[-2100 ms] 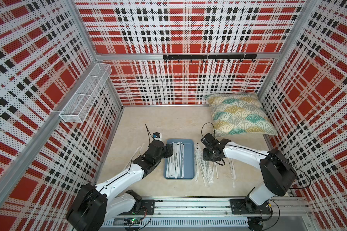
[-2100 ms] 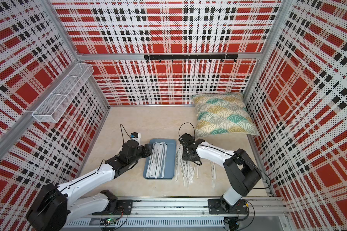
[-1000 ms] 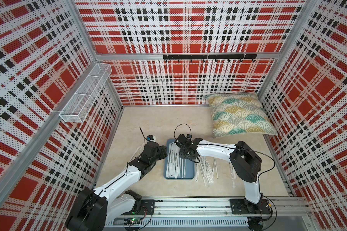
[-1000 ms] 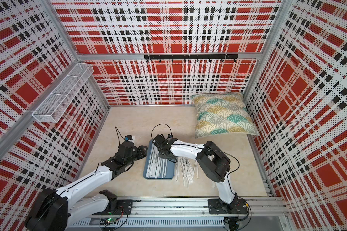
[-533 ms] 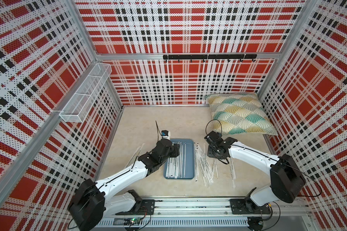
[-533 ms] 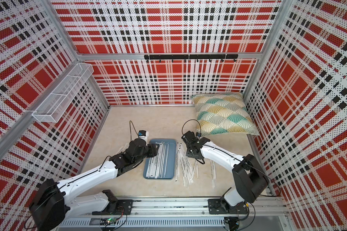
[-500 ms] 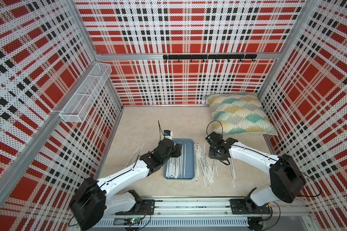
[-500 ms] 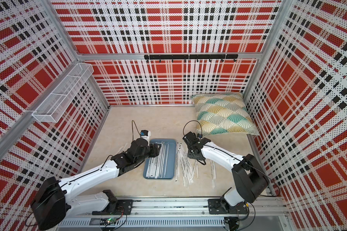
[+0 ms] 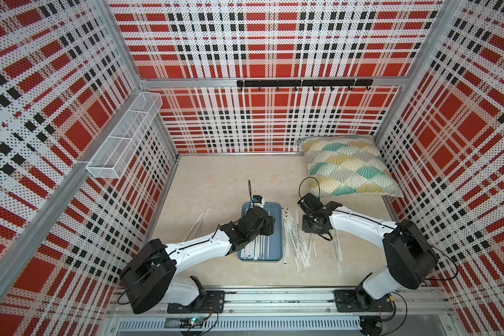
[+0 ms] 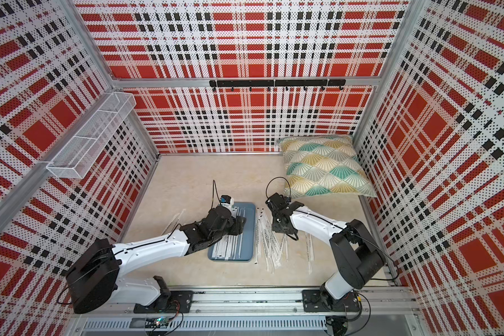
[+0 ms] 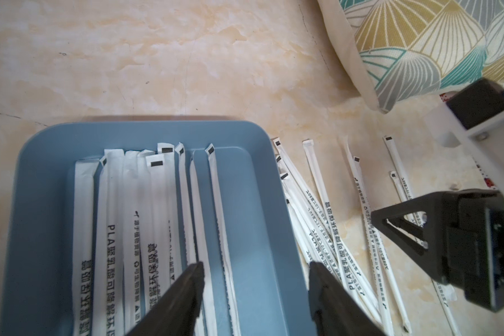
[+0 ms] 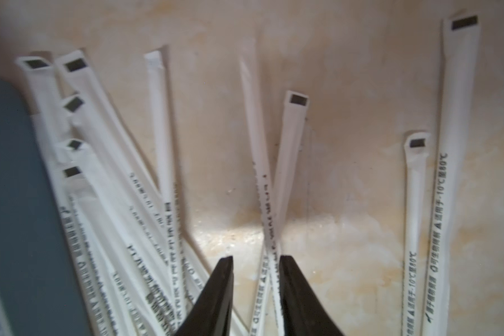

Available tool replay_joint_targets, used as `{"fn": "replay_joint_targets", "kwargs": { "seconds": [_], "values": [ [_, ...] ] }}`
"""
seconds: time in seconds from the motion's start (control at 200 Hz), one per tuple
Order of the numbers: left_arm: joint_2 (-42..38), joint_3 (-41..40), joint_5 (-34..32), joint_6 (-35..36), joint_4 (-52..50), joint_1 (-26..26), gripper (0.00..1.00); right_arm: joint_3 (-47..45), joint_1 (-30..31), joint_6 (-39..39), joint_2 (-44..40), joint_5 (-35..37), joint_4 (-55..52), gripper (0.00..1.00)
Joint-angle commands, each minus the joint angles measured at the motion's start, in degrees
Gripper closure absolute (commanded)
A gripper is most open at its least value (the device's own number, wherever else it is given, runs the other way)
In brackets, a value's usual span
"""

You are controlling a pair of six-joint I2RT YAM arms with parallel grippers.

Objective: Put the straws into the storage box
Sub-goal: Pick up the straw from the center of the board.

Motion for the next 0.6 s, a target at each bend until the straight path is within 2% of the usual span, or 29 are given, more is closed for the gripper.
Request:
{"fn": "replay_joint_targets", "kwargs": {
  "seconds": [0.0, 0.115, 0.21, 0.591],
  "values": [
    [-1.61, -1.36, -0.52, -0.60, 1.34, 1.44, 0.38, 3.45, 2.13, 2.23, 3.29, -0.73, 3.46, 0.63],
    [-3.10, -2.25, 0.45, -0.60, 1.45, 2.89, 0.38, 5.52, 2.12, 2.42, 7.00, -0.55, 5.18, 0.63],
    [-4.46, -3.36, 0.93, -0.56, 1.45, 3.86, 0.37, 6.58, 2.08, 2.35, 9.29, 0.45, 4.84, 0.67],
    [-6.43, -5.49, 1.70, -0.68, 1.81, 5.84, 0.37, 4.48, 1.79, 2.45, 11.51, 0.66, 6.15, 0.75]
  ]
}}
